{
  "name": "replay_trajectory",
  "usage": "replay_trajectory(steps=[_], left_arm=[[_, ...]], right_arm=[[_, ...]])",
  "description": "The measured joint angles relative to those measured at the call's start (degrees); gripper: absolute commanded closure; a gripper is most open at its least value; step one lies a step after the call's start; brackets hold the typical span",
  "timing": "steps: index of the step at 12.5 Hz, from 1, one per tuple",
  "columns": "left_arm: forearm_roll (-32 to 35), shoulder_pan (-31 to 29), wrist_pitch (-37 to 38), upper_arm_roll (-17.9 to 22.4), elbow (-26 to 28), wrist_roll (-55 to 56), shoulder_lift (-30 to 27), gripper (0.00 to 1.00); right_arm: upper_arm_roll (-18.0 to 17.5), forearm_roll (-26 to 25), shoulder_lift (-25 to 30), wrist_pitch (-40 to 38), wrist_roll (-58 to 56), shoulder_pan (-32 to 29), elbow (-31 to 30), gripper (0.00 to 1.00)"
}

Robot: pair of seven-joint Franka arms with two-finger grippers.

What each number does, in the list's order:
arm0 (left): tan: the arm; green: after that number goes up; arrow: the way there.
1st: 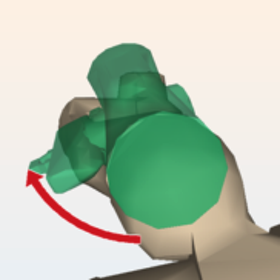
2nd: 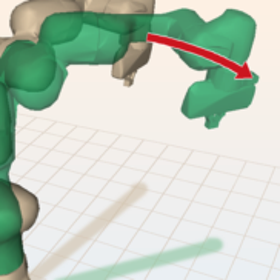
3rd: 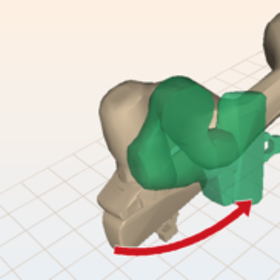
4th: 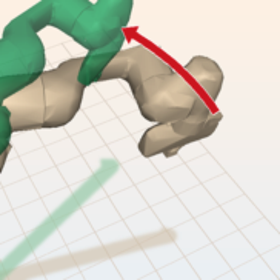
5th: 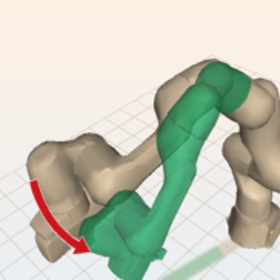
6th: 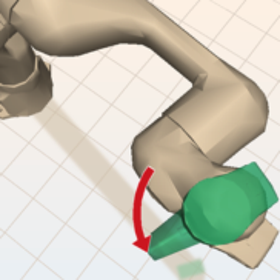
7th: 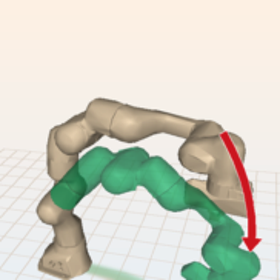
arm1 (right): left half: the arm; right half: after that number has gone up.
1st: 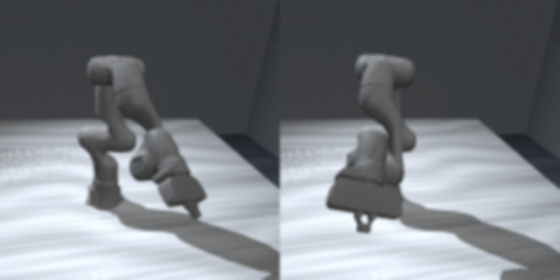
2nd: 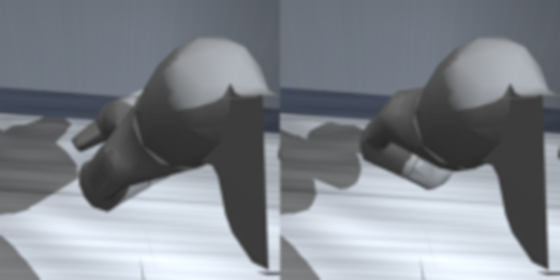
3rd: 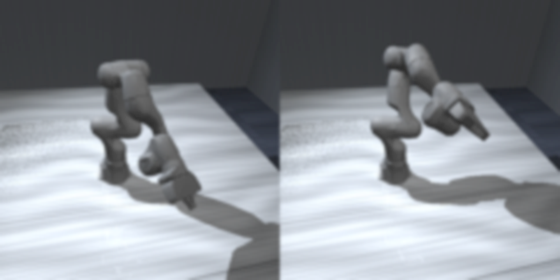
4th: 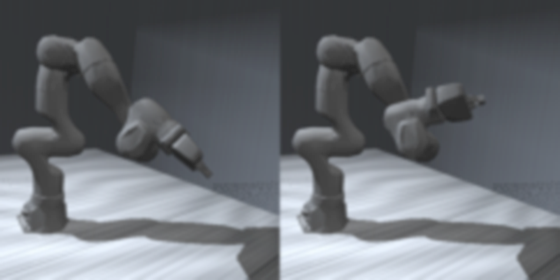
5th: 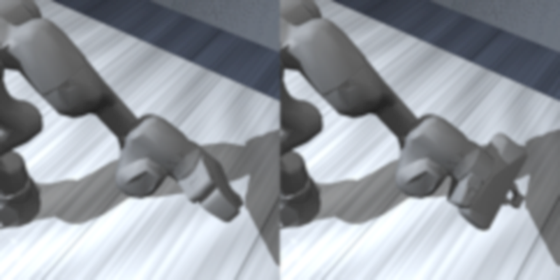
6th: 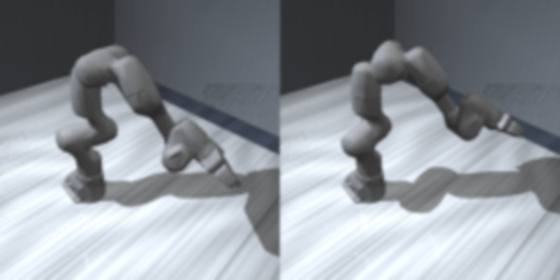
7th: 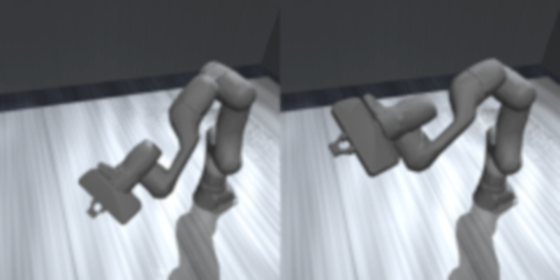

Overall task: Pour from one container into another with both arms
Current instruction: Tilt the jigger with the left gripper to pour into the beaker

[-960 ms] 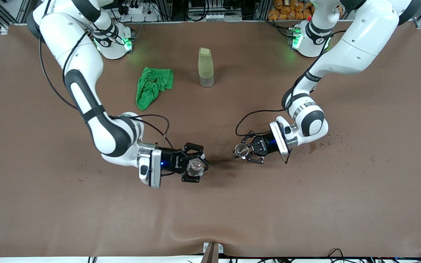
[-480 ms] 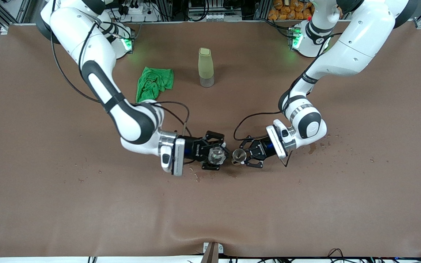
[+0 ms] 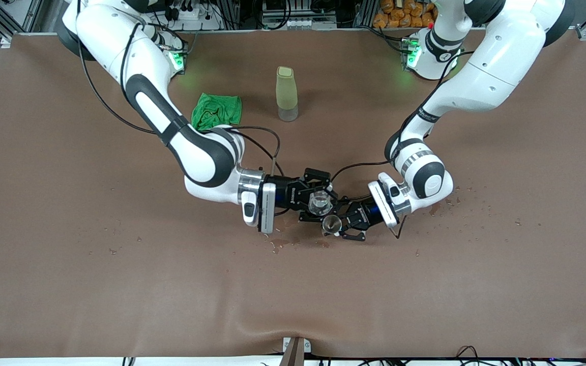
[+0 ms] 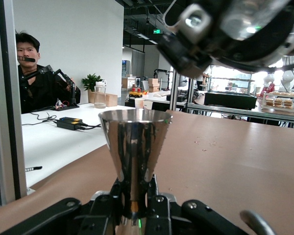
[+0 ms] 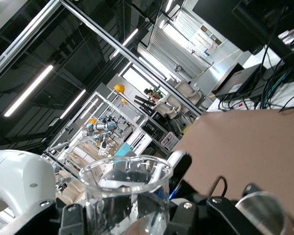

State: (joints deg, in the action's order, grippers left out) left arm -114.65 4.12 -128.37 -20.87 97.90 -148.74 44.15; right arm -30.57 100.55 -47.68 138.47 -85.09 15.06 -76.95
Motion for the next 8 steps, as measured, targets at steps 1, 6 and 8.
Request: replay_trajectory(steps=[1, 6, 8], left_arm=[[-0.50, 0.20, -0.55, 0.00, -0.43, 0.00, 0.04, 1.00], [-2.61, 1.86, -1.77, 0.00, -2.06, 0.00, 0.79, 1.00], [-2.62, 1.89, -1.81, 0.02, -2.19, 0.00, 1.02, 1.00]], right_arm=[[-0.02, 0.03, 0.00, 0.45, 1.29, 0.38, 0.00, 1.00], [-0.43, 0.05, 0.03, 1.27, 9.77, 1.96, 1.56, 1.00], [-0.43, 0.05, 0.04, 1.52, 13.27, 2.49, 2.88, 1.00]])
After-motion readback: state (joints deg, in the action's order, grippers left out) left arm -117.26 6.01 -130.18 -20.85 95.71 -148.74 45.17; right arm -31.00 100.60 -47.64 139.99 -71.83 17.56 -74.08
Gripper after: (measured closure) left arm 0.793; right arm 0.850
